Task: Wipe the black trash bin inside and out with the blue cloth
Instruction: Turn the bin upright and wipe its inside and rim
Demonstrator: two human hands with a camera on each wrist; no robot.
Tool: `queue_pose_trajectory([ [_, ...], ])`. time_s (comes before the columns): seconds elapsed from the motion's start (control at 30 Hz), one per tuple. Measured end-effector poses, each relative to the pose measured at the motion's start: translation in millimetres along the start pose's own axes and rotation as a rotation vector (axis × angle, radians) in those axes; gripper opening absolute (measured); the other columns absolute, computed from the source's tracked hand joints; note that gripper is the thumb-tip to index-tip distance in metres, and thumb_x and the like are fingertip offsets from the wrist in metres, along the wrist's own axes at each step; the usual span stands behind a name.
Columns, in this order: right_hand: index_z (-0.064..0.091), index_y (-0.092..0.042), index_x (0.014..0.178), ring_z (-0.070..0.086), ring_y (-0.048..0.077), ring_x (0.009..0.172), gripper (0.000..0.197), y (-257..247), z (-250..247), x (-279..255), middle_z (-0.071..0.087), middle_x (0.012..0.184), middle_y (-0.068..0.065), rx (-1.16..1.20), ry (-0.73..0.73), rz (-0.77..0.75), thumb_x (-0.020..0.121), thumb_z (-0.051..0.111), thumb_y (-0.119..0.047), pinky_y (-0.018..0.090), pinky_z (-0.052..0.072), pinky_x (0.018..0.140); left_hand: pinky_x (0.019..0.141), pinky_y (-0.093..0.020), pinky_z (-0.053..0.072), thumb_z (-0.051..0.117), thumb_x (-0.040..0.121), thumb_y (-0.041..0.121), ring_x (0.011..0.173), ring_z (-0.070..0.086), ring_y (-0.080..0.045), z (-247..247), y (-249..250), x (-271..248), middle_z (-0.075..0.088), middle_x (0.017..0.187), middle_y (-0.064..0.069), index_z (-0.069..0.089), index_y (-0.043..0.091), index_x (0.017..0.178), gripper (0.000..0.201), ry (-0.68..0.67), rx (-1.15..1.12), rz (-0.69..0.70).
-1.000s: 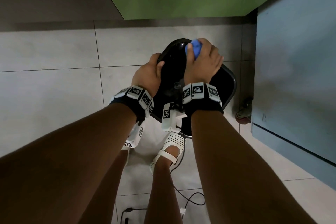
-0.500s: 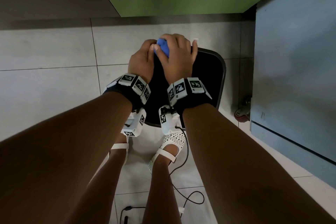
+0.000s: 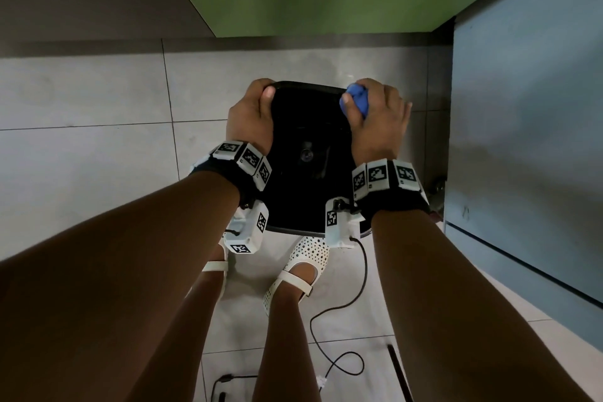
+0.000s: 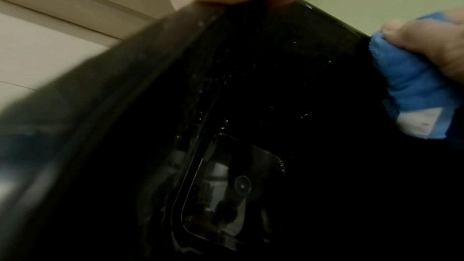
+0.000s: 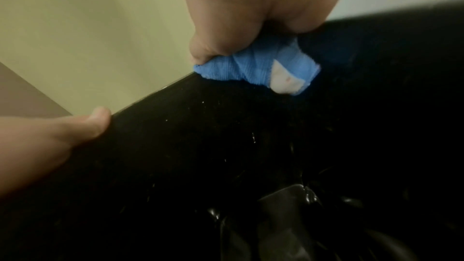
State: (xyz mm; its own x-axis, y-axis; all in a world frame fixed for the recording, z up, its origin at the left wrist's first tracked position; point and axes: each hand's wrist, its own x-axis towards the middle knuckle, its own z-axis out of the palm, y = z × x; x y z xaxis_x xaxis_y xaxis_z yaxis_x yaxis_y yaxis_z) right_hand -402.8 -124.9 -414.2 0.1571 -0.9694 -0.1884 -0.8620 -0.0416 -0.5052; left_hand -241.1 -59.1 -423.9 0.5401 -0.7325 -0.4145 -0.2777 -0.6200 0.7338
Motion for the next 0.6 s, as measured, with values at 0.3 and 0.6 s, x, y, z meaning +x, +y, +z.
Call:
queue_pose_trajectory([
  [0.3, 0.054, -0.009, 0.117, 0.049, 0.03, 0.108, 0.032, 2, -11, -1, 0.053, 0.117, 0.016, 0.183, -0.063, -0.002, 0.09, 0.055, -0.025, 0.037, 0.039, 0.098, 0.073, -0.026, 0.037, 0.026, 0.1, 0.034, 0.086, 0.056, -0.025, -3, 8, 0, 0.062, 0.094, -0.01, 0.049, 0.013, 0.118, 0.035, -0.093, 0.08, -0.036],
  [0.6, 0.056, -0.008, 0.113, 0.052, 0.031, 0.105, 0.026, -20, -46, -7, 0.052, 0.116, 0.016, 0.221, -0.136, 0.052, 0.09, 0.053, -0.02, 0.043, 0.043, 0.096, 0.107, -0.036, 0.032, 0.038, 0.096, 0.038, 0.128, 0.044, -0.033, -64, 23, 10, 0.045, 0.139, -0.018, 0.032, 0.015, 0.139, 0.049, -0.243, 0.086, -0.303],
])
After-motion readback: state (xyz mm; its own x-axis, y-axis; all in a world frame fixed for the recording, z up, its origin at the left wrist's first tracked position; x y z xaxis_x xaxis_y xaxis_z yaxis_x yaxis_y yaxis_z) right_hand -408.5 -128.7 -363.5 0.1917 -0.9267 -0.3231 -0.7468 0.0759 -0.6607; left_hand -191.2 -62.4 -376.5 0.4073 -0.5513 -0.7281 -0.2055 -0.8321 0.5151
